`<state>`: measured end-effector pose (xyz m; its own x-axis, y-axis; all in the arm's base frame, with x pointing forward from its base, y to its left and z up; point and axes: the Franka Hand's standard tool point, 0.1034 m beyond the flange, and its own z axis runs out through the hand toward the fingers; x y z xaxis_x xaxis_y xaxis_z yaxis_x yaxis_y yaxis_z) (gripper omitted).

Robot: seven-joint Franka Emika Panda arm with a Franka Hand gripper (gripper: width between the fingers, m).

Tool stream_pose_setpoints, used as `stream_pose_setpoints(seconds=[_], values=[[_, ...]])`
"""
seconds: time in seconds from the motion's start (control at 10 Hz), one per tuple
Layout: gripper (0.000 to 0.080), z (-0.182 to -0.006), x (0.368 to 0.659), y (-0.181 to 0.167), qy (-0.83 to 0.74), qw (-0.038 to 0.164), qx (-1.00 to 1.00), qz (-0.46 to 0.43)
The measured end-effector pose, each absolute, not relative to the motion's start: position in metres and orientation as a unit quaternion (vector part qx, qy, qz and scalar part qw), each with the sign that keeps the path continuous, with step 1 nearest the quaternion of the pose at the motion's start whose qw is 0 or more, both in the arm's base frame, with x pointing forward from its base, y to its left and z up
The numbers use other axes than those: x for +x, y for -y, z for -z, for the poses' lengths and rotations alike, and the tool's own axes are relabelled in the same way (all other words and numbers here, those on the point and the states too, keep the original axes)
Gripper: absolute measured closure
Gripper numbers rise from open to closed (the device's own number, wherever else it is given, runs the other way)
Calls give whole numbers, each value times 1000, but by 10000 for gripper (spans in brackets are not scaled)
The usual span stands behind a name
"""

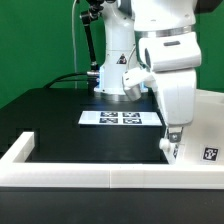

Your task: Assemble drawer

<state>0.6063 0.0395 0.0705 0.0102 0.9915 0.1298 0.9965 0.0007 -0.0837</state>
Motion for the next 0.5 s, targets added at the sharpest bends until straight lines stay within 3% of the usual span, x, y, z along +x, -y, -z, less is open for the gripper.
stream_pose_setpoints(seconds=[0.2, 0.5], values=[[151, -70, 605, 1, 710, 71, -700, 11], [151, -90, 610, 51, 705, 51, -707, 15]])
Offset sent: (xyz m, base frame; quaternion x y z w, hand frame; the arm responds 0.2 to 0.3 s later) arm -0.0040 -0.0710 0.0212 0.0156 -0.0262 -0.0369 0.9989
